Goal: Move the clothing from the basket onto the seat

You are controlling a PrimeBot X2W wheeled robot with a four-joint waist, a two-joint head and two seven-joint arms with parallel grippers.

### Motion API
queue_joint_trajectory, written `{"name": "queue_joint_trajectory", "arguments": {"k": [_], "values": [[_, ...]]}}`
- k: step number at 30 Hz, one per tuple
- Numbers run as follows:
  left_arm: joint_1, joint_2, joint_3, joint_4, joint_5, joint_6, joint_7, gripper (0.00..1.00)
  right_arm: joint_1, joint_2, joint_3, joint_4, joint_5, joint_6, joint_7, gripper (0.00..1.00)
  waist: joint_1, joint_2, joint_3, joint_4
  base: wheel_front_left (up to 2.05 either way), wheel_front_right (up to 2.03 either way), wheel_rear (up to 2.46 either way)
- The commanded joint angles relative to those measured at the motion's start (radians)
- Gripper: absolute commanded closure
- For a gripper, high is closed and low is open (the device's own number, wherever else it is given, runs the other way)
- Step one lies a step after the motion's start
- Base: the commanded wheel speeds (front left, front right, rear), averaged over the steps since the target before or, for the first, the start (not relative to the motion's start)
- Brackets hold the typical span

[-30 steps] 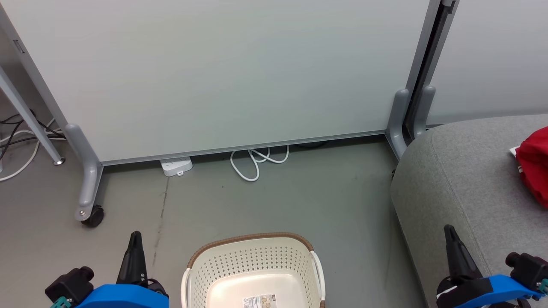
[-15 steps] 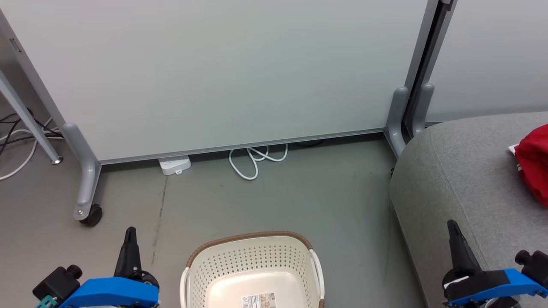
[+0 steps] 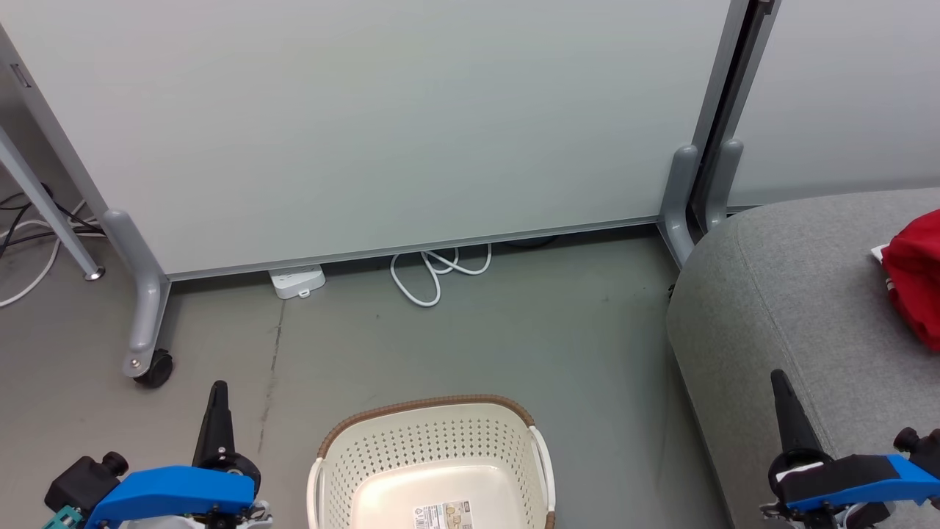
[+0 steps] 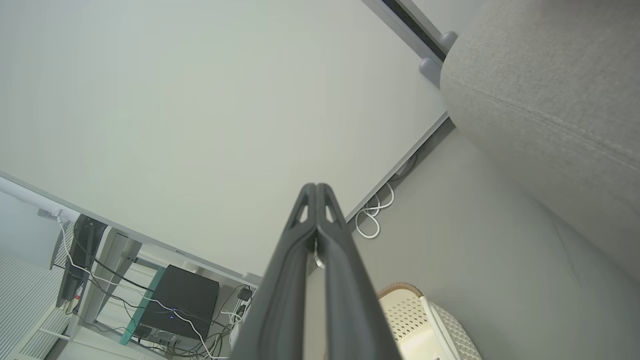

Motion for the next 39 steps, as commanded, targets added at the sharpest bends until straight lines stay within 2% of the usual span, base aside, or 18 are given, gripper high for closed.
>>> {"name": "queue_joint_trajectory", "arguments": {"k": [1,39], "values": [[-0.027,0.002,0.008,-0.014,-0.028,-0.004,0.008,1.00,-0.032,0.000,-0.004,-0.014,0.031,0.000,0.008,1.00,0.0000,0.0000,0.001,0.000,0.00,0.00,0.00],[-0.055,0.002,0.043,-0.028,-0.383,-0.007,0.104,1.00,-0.057,0.013,-0.030,-0.030,0.407,0.000,0.104,1.00,0.0000,0.0000,0.016,-0.012,0.00,0.00,0.00]]}}
